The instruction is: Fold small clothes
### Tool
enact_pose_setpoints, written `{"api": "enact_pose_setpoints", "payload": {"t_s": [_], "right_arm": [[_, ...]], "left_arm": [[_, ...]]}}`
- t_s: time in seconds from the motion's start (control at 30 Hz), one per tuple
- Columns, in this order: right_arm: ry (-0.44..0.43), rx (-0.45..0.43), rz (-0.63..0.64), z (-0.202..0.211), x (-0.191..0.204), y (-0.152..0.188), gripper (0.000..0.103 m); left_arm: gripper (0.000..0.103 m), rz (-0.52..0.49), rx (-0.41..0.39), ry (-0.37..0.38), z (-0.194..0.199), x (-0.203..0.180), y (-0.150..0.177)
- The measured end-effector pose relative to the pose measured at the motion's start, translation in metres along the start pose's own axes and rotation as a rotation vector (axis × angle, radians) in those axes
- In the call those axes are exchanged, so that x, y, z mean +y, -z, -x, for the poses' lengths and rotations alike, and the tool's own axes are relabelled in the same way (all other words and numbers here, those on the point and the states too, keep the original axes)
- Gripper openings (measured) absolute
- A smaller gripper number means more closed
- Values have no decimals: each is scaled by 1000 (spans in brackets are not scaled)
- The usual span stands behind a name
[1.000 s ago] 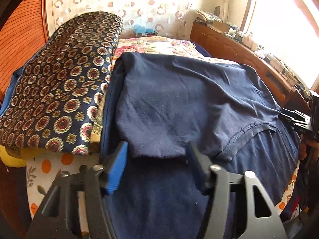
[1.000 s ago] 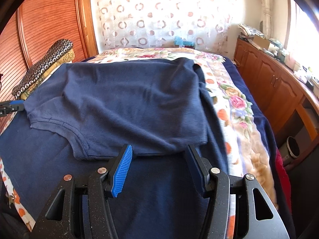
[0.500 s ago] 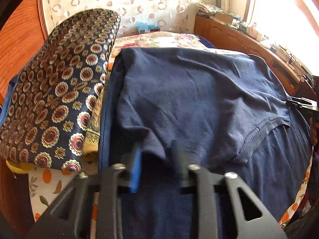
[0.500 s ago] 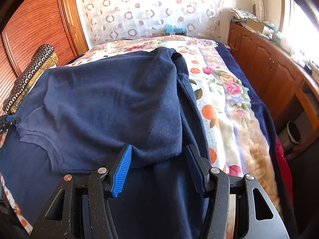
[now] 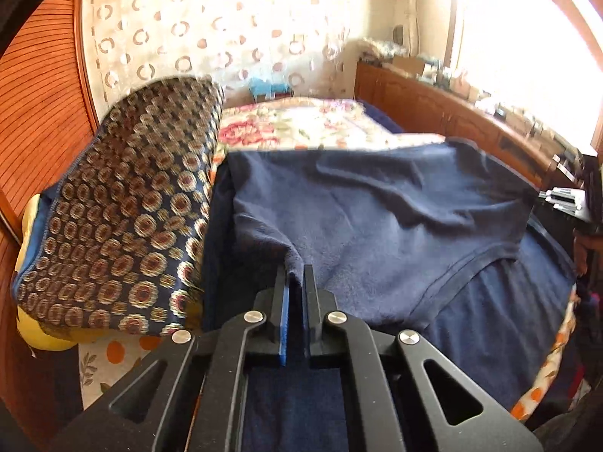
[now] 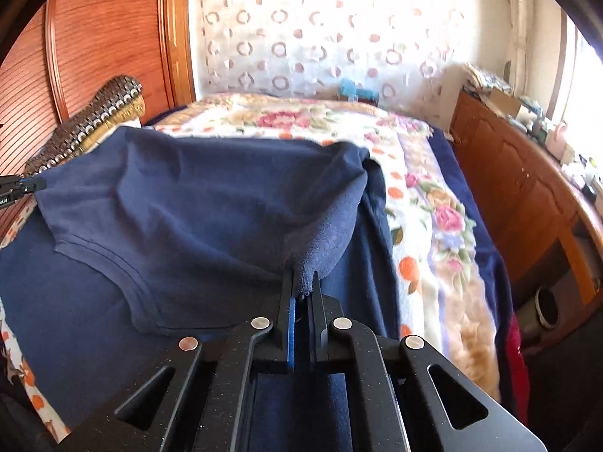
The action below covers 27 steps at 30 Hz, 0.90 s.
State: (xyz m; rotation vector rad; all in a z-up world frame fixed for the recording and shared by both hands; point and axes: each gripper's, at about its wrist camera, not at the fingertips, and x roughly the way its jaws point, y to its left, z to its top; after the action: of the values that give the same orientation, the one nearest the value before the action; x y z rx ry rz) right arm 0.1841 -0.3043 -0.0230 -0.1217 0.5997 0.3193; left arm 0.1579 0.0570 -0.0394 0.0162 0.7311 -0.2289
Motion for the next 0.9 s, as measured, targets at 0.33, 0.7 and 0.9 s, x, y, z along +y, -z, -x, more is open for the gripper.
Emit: {"api": "enact_pose_setpoints", "payload": {"t_s": [0.33,0.7,0.9], "right_arm": [[-70,-83,23,78,13,24,4],[-98,-26,127,153,36,70,4],[-107,105,92,117,40,109,4]], "left_arm": [[6,-11,-104,62,76,-10,14],[6,-5,-85,51,118,-12,63],[6,59,36,16,81,-4,98]]}}
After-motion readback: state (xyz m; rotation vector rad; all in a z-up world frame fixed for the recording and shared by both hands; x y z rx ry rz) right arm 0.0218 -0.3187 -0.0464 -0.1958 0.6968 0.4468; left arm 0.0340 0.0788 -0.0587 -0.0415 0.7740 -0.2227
